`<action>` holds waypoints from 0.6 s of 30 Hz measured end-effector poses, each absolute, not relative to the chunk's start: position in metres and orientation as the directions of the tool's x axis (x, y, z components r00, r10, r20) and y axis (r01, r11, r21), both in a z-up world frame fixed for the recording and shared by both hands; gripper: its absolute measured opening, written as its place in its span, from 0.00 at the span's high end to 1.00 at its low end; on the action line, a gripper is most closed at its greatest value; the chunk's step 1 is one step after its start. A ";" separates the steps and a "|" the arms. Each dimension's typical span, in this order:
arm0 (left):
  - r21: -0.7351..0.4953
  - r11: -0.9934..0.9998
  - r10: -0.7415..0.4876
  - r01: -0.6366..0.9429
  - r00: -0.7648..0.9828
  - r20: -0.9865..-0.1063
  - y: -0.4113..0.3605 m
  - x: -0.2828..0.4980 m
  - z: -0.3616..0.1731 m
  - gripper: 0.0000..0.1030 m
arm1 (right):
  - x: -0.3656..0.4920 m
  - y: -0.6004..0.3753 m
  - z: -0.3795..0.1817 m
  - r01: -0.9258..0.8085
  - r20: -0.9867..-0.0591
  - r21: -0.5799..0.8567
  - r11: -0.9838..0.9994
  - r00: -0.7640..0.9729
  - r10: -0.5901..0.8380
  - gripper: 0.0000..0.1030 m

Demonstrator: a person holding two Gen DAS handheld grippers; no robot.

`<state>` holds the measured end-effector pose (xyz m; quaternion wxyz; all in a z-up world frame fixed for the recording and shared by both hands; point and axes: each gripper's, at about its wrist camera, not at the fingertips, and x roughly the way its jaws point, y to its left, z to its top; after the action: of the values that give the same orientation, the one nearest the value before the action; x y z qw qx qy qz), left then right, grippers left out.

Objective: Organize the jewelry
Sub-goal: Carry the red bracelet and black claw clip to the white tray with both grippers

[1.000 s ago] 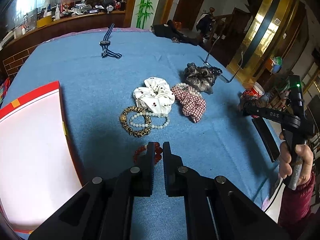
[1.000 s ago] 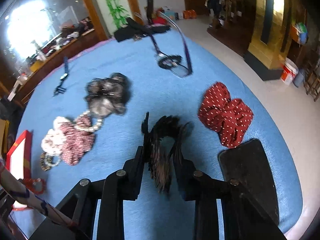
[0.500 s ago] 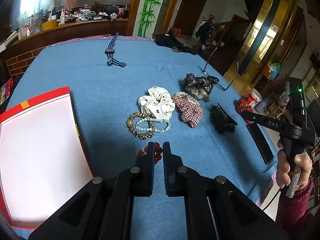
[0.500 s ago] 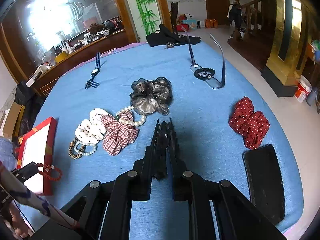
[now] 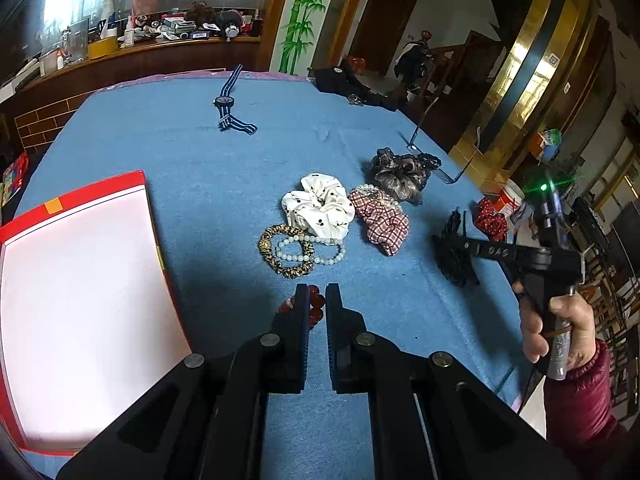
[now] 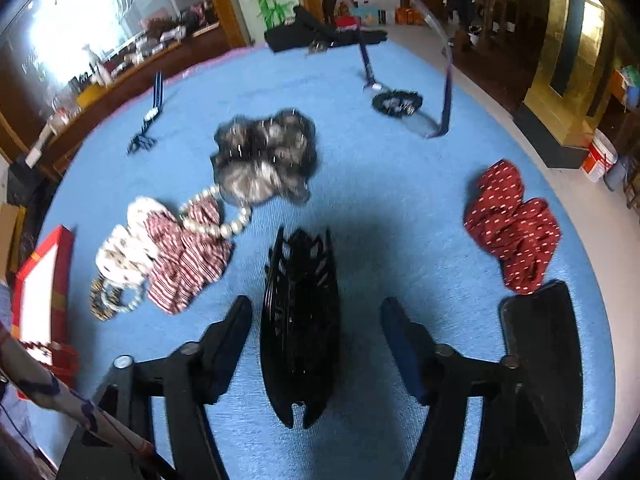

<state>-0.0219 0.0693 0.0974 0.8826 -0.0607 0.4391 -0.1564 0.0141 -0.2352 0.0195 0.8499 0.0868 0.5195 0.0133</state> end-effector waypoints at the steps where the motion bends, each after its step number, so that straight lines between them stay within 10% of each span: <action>1: -0.245 0.944 -0.329 0.222 0.565 -0.757 0.070 -0.022 0.098 0.93 | 0.015 -0.235 0.017 0.068 -0.887 0.160 0.985 0.448 0.113 0.51; 18: -0.238 0.957 -0.290 0.167 0.627 -0.723 0.112 -0.033 0.126 0.93 | -0.011 -0.178 0.074 -0.092 -0.816 0.227 0.970 0.526 0.241 0.58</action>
<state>-0.0334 0.1124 0.1263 0.8990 -0.0742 0.4125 -0.1270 -0.0109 -0.1782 0.0737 0.8700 0.0777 0.4774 0.0958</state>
